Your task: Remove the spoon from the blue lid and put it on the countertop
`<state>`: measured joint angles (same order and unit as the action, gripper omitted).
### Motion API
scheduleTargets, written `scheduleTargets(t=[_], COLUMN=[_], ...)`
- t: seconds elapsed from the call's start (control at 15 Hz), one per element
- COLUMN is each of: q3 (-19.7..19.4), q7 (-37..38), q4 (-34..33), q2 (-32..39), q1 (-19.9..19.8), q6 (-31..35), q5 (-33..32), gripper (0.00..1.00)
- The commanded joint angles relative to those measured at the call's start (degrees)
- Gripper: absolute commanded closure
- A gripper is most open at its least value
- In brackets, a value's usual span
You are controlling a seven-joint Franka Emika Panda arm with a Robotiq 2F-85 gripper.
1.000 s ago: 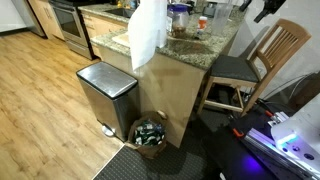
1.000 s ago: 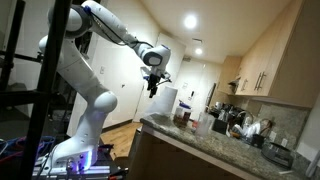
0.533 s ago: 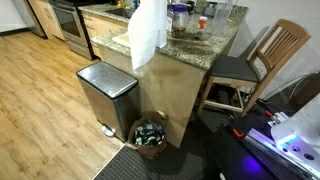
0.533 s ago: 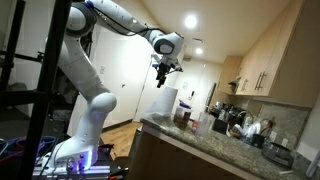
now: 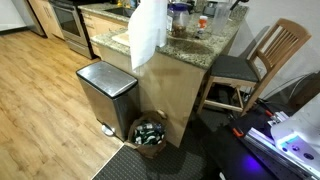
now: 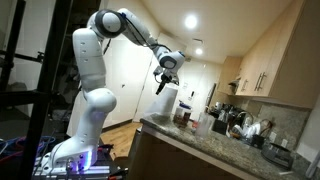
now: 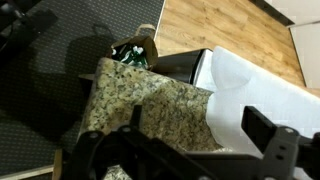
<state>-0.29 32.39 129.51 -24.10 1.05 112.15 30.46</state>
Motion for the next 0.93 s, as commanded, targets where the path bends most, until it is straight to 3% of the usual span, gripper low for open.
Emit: scheduleTargets(t=[0.0,0.27,0.33,0.47,0.87], q3=[1.3,1.3,1.3,-0.6,-0.8], q7=[2.9,7.0,10.7,13.7,30.2], q4=[-2.7,-8.7,-9.7,-14.0,-23.0], q2=[3.2,10.0,11.4,15.1,24.6], q1=[-0.9,-1.5,-1.9,-2.0,-2.6], q6=[0.8,-0.1,2.0,-0.1,8.2], q5=[0.6,-0.9,0.5,5.9,8.4], gripper=[0.0,0.0,0.0,0.0,0.0])
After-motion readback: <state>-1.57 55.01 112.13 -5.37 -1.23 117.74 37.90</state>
